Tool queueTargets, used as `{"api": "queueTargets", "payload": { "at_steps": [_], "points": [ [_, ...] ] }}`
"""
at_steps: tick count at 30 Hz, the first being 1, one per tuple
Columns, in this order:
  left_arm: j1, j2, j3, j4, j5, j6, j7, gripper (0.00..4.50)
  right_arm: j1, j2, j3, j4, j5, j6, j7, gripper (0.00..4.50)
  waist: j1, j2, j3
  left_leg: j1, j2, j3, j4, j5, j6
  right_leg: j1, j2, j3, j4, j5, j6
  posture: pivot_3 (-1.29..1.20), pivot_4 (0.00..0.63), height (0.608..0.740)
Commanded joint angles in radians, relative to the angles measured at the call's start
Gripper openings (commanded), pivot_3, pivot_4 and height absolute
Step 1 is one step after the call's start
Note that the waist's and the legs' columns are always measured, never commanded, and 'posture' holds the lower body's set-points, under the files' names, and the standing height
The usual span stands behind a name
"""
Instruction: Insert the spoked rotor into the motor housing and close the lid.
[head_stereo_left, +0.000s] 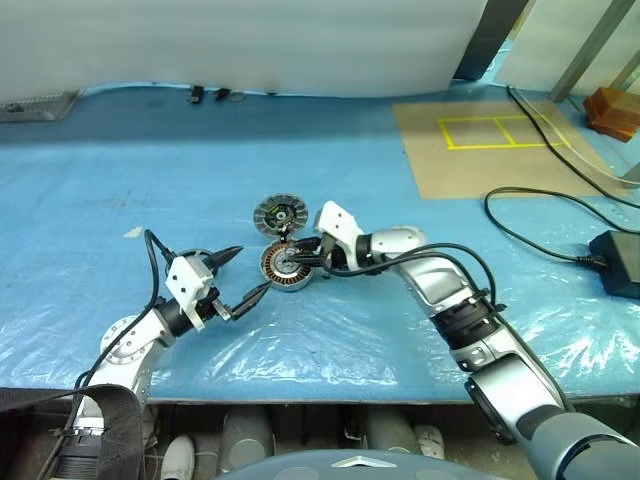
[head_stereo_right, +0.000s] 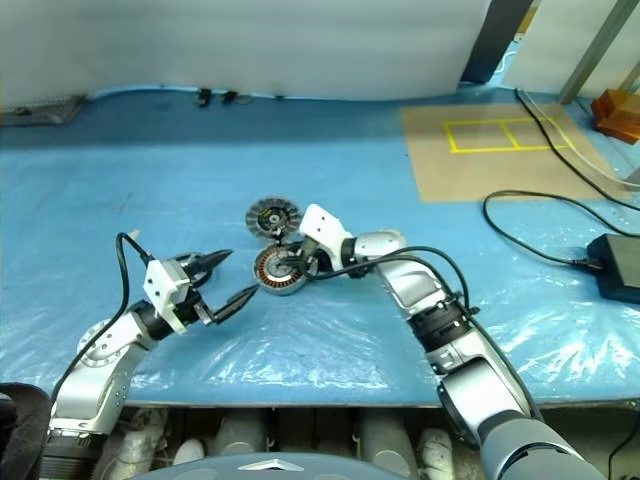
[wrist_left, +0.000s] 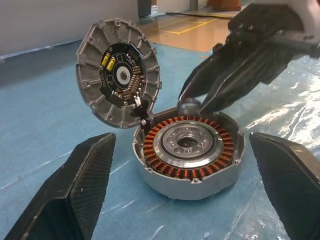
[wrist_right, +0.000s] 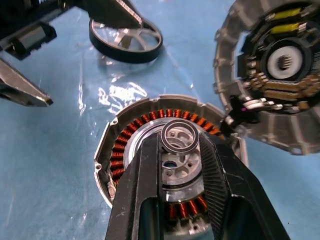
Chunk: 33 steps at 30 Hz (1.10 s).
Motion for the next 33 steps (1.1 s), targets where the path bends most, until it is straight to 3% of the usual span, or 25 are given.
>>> {"api": "queueTargets", "payload": {
  "at_steps": [1, 19, 33],
  "points": [
    [0.026, 0.002, 0.007, -0.049, 0.001, -0.016, 0.012, 4.5, -0.039, 0.018, 0.02, 0.062, -0.048, -0.058, -0.008, 0.65, 0.0, 0.0, 0.0, 0.0, 0.0, 0.0, 0.0, 0.0, 0.0, 0.0, 0.0, 0.0, 0.0, 0.0, 0.0, 0.0, 0.15, 0.74],
    [0.038, 0.0, 0.0, -0.056, 0.007, -0.015, 0.029, 4.5, -0.051, 0.013, 0.015, 0.085, -0.067, -0.06, 0.088, 0.65, 0.0, 0.0, 0.0, 0.001, 0.0, 0.0, 0.001, 0.0, 0.0, 0.001, 0.0, 0.0, 0.002, 0.0, 0.0, 0.0, 0.15, 0.74],
    [0.031, -0.006, -0.008, -0.046, 0.01, -0.015, 0.029, 4.5, -0.039, 0.035, 0.005, 0.098, -0.082, -0.066, 0.054, 0.65, -0.001, 0.0, 0.0, 0.001, 0.0, 0.0, 0.001, 0.0, 0.0, 0.001, 0.0, 0.0, 0.003, 0.0, -0.001, 0.0, 0.15, 0.74]
  ]
}}
